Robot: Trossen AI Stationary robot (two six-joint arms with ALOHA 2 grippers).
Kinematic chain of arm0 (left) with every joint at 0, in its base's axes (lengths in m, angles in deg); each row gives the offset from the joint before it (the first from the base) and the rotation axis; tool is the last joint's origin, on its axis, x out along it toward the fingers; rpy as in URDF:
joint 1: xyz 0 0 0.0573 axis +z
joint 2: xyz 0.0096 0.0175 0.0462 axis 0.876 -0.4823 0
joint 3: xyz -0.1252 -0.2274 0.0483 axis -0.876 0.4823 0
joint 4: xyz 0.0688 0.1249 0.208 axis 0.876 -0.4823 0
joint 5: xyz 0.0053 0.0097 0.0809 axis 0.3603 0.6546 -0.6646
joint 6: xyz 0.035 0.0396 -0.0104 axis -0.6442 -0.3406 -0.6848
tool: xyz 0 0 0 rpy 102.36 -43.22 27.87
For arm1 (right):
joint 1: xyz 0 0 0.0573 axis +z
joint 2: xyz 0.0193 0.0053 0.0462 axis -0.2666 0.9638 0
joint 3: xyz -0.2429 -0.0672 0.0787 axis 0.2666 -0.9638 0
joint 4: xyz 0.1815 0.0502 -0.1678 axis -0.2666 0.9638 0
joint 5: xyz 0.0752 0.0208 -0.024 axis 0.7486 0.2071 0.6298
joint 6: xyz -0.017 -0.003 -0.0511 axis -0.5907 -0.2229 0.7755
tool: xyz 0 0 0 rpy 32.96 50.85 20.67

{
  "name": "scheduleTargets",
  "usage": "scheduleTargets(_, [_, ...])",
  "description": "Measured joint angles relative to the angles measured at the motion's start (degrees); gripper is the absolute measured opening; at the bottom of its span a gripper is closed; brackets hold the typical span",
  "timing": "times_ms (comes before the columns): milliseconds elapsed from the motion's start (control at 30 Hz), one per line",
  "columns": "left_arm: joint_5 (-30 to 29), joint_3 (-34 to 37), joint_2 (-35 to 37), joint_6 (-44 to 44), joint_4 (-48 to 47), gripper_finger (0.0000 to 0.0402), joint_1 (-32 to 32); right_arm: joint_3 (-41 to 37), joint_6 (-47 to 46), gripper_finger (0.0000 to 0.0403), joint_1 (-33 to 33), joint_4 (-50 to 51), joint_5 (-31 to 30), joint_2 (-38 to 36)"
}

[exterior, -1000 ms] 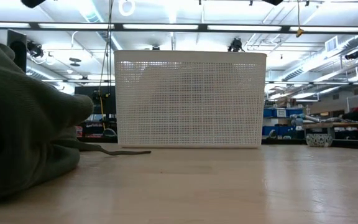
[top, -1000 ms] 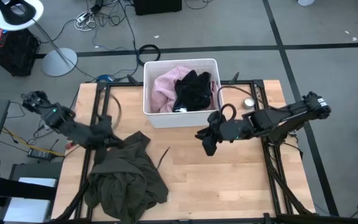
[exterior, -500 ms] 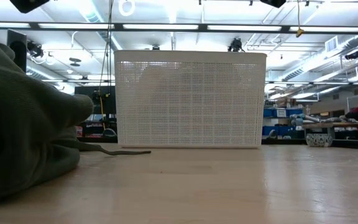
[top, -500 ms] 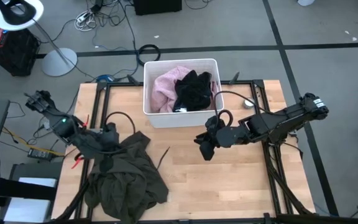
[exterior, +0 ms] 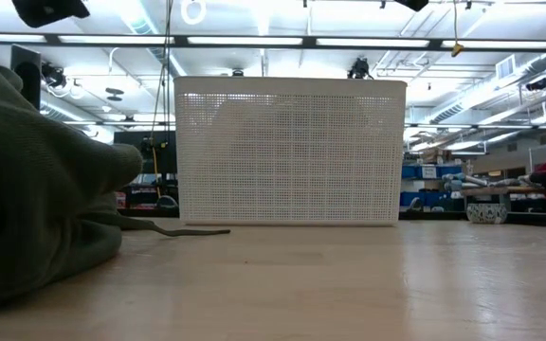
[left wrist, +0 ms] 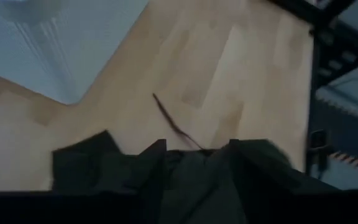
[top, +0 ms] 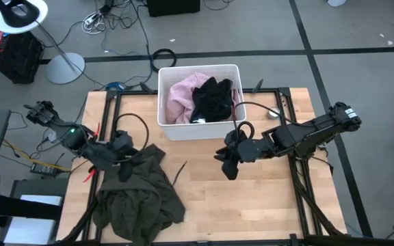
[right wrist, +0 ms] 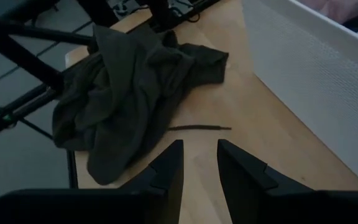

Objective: Sort clothes
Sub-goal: Put the green hoodie into the white bin

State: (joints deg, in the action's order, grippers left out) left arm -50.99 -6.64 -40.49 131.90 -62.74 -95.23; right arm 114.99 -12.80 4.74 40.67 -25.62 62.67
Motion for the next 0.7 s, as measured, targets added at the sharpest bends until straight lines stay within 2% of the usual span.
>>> scheduleTargets(100, [3.88, 0.0, -0.01, 2.0, 1.83, 0.0181, -0.15, 0.0, 1.7, 0.01, 0.0, 0.14, 0.65, 0.0])
scheduleTargets(300, [16.82, 0.0, -2.27, 1.61, 1.63, 0.017, -1.64, 0.0, 3.94, 0.01, 0.0, 1.2, 1.1, 0.0])
scheduleTargets(467, [25.14, 0.02, -5.68, -5.11, -0.33, 0.0163, -2.39, 0.0, 3.89, 0.01, 0.0, 1.28, 1.08, 0.0])
scheduleTargets(700, [31.99, 0.02, -10.58, -15.74, -2.71, 0.0162, -2.47, 0.0, 0.18, 0.01, -0.02, 1.26, 1.06, 0.0])
